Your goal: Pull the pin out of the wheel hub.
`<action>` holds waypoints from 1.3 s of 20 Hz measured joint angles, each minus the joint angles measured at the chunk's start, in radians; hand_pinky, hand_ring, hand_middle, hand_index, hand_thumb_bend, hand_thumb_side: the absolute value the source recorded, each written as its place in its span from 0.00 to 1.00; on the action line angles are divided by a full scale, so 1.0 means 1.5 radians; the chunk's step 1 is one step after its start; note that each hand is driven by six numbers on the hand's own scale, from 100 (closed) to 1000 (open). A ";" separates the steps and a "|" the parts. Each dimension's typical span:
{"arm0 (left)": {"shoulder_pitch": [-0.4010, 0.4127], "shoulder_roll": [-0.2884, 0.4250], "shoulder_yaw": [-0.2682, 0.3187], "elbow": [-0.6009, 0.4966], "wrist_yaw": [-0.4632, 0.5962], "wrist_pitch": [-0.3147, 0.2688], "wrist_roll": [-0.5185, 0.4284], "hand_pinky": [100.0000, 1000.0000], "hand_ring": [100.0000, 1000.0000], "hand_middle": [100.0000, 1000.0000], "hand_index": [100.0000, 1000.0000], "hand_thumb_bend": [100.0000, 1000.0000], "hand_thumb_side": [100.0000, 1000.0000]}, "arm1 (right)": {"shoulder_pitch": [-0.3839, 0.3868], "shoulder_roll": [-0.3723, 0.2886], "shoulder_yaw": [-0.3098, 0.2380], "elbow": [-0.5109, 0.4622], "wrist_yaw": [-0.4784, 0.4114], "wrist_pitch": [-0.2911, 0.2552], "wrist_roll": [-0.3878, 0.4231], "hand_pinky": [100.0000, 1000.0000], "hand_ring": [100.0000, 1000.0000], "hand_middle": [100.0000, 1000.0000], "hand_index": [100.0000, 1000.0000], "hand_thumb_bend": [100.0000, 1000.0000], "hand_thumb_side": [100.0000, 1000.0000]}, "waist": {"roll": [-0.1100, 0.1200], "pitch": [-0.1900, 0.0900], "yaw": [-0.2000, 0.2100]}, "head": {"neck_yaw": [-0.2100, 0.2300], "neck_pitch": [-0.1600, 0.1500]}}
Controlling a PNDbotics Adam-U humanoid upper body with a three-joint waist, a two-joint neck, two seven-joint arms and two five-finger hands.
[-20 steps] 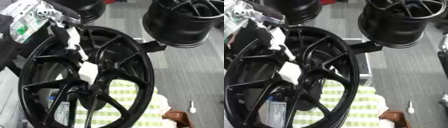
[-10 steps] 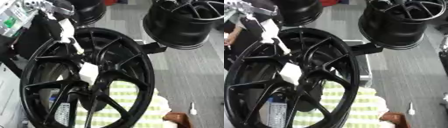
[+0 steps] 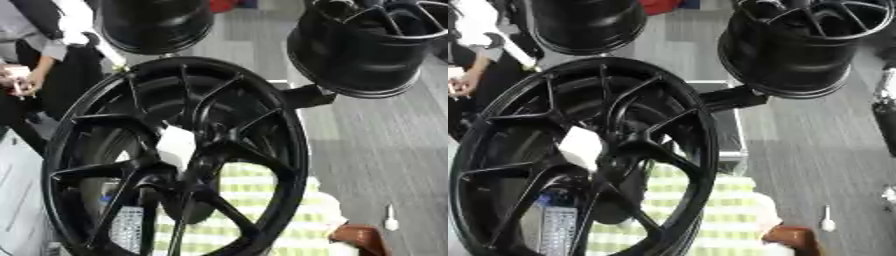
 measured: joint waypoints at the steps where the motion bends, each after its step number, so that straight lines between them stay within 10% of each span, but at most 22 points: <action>1: 0.008 0.012 0.016 0.007 -0.001 0.008 0.000 0.49 0.18 0.17 0.48 0.00 0.13 | 0.002 0.000 -0.001 0.000 0.001 0.001 -0.002 0.70 0.76 0.72 0.77 0.00 0.62 | 0.001 0.000 0.002 | -0.002 0.000; 11: 0.115 0.106 0.168 0.102 -0.048 0.097 0.050 0.51 0.25 0.24 0.51 0.00 0.13 | 0.003 -0.001 -0.002 0.000 0.006 0.002 -0.007 0.70 0.76 0.72 0.77 0.00 0.62 | -0.002 0.002 0.001 | -0.010 -0.003; 17: 0.150 0.104 0.174 0.121 -0.037 0.091 0.067 0.69 0.63 0.56 0.73 0.00 0.41 | 0.001 0.000 -0.002 0.000 0.006 0.002 -0.006 0.70 0.76 0.72 0.77 0.00 0.62 | -0.014 0.005 -0.003 | -0.009 -0.005; 20: 0.158 0.104 0.165 0.122 -0.019 0.079 0.059 0.88 0.87 0.83 0.87 0.21 0.67 | -0.003 0.000 -0.002 0.000 0.006 0.002 -0.006 0.70 0.76 0.72 0.77 0.00 0.62 | -0.017 0.008 -0.003 | -0.007 -0.004; 26: 0.168 0.104 0.160 0.132 -0.040 0.083 0.068 0.92 0.91 0.90 0.89 0.27 0.66 | -0.006 0.001 -0.002 0.000 0.005 -0.001 -0.003 0.70 0.76 0.72 0.78 0.00 0.62 | -0.019 0.009 -0.004 | -0.001 -0.004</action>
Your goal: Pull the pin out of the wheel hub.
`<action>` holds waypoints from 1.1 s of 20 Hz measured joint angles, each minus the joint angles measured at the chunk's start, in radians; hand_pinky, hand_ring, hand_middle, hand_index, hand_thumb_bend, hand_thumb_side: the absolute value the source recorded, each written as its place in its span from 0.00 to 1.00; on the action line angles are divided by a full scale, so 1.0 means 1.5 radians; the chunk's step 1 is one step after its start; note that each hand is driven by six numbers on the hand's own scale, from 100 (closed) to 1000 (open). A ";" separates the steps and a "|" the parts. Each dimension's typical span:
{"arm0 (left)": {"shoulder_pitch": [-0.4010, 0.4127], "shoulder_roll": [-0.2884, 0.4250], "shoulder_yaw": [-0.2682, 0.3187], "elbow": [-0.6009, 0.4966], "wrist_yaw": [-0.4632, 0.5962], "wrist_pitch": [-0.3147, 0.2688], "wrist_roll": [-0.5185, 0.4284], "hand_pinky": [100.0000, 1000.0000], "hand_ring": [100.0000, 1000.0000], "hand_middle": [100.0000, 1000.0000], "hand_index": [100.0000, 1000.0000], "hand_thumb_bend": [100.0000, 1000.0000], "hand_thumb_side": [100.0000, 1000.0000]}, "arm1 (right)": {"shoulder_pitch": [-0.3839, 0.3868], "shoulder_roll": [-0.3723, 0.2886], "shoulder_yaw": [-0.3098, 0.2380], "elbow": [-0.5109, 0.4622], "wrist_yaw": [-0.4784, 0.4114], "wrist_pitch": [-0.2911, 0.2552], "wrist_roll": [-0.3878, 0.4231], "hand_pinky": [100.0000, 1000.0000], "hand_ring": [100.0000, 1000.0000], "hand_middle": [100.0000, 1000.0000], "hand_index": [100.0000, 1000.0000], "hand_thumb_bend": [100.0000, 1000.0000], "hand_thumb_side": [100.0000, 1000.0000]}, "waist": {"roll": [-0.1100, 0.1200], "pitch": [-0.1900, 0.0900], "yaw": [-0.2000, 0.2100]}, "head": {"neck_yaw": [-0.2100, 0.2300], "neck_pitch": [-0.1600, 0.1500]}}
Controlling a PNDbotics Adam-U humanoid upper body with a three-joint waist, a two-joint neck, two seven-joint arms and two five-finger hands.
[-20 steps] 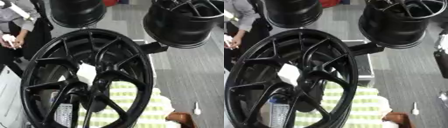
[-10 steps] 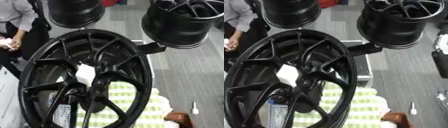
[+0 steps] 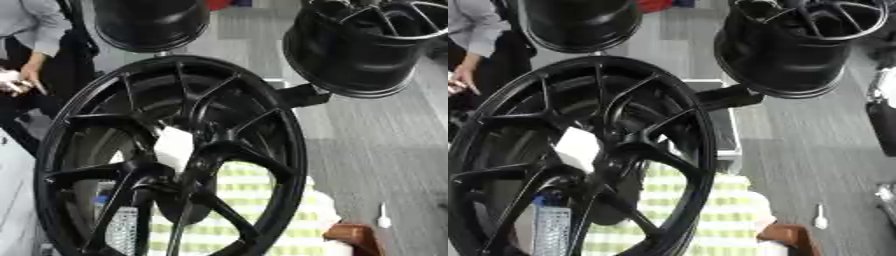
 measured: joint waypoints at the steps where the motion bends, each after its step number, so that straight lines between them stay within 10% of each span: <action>1: 0.001 -0.001 0.000 0.002 -0.005 0.001 0.006 0.91 0.91 0.89 0.89 0.26 0.66 | 0.000 0.000 0.000 0.000 0.000 0.000 0.000 0.70 0.76 0.72 0.78 0.00 0.62 | 0.000 0.000 0.000 | 0.000 0.000; 11: 0.001 -0.009 0.017 -0.014 0.010 -0.001 0.073 0.75 0.70 0.66 0.76 0.00 0.58 | 0.000 0.000 0.000 0.000 -0.001 0.001 0.001 0.70 0.76 0.72 0.78 0.00 0.62 | -0.003 0.000 0.002 | -0.004 -0.001; 22: 0.004 -0.071 0.064 -0.187 0.119 -0.086 0.187 0.70 0.62 0.58 0.72 0.00 0.59 | -0.018 -0.003 0.000 0.000 0.000 -0.020 0.007 0.71 0.76 0.72 0.78 0.00 0.62 | -0.014 -0.003 0.008 | -0.008 -0.001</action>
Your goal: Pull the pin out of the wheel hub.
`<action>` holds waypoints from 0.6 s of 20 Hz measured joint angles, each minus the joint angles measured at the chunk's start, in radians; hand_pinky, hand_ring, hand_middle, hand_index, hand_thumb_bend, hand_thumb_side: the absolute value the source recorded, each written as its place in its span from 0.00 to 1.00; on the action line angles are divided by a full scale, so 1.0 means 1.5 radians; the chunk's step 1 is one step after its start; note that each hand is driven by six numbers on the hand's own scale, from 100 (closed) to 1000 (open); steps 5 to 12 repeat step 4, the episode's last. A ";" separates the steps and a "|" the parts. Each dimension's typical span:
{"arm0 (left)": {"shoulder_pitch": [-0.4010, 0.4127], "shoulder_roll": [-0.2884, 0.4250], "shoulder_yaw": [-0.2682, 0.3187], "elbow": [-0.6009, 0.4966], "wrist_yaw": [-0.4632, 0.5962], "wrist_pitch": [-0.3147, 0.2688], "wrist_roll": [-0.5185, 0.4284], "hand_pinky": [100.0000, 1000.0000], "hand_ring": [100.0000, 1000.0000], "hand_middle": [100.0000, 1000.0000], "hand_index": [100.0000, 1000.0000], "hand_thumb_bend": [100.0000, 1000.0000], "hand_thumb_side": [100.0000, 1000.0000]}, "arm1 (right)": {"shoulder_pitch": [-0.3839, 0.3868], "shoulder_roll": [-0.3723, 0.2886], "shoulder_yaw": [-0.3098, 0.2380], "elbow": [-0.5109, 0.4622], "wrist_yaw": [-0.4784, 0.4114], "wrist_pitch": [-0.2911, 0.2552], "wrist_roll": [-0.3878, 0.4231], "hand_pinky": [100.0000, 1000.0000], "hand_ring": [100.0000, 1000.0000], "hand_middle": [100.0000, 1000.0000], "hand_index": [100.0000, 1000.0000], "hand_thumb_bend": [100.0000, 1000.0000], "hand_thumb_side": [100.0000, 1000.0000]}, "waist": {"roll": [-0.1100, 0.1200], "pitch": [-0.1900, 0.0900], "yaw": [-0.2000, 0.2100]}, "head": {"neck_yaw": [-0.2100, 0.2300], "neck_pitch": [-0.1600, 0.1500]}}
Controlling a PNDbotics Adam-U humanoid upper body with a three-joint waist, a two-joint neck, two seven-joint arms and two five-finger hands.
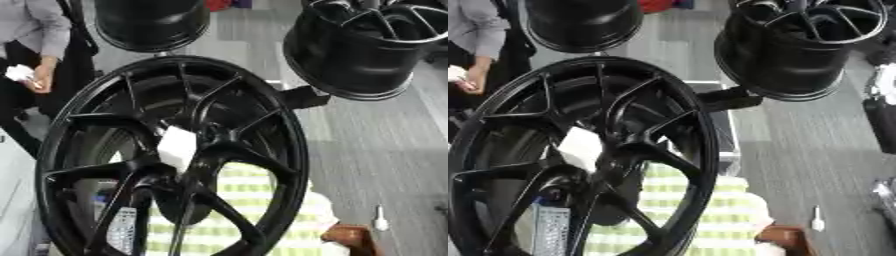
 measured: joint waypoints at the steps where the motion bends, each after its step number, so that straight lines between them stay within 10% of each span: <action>1: 0.010 -0.009 0.004 -0.017 0.010 -0.009 0.011 0.70 0.62 0.58 0.72 0.00 0.59 | -0.003 -0.002 0.000 0.000 0.000 -0.003 0.001 0.71 0.76 0.72 0.78 0.00 0.61 | -0.001 0.000 0.000 | 0.000 0.000; 12: 0.047 -0.043 0.029 -0.067 0.041 -0.038 0.041 0.69 0.62 0.58 0.73 0.00 0.59 | -0.013 -0.003 0.000 0.000 0.004 -0.012 0.003 0.72 0.76 0.72 0.78 0.00 0.60 | -0.005 0.000 -0.001 | 0.003 0.000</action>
